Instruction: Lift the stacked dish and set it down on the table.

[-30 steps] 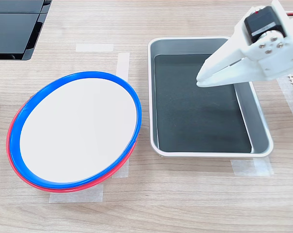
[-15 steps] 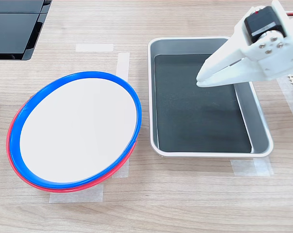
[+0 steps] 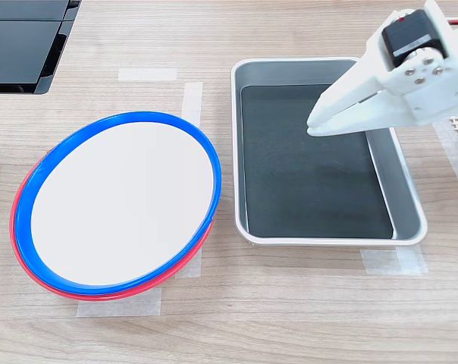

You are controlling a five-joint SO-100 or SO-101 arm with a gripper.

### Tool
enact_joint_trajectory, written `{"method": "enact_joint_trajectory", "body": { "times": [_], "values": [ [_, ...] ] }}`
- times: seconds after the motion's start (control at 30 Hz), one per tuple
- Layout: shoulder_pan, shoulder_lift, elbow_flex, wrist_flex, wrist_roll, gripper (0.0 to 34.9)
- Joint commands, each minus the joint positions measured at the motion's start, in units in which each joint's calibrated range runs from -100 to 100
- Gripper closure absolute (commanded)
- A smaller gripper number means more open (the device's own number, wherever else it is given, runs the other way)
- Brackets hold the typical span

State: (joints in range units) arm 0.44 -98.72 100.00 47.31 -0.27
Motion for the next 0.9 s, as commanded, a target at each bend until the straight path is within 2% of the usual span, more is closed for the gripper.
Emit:
{"method": "enact_joint_trajectory", "body": {
  "times": [0.0,0.37,0.47,0.57,0.63,0.77,0.83,0.87],
  "values": [
    [0.08,-0.34,0.0,0.11,-0.05,34.6],
    [-1.15,0.0,0.0,-0.22,-0.73,34.6],
    [-2.65,7.85,-6.55,-2.28,1.27,34.4],
    [-4.91,21.32,-17.39,-3.11,2.78,27.1],
    [-6.32,30.96,-25.31,-2.69,3.08,23.9],
    [-9.34,50.41,-43.15,1.52,3.32,21.0],
    [-11.03,62.6,-54.16,2.75,3.08,17.9],
    [-11.22,64.22,-55.53,2.84,3.08,17.6]
  ]
}}
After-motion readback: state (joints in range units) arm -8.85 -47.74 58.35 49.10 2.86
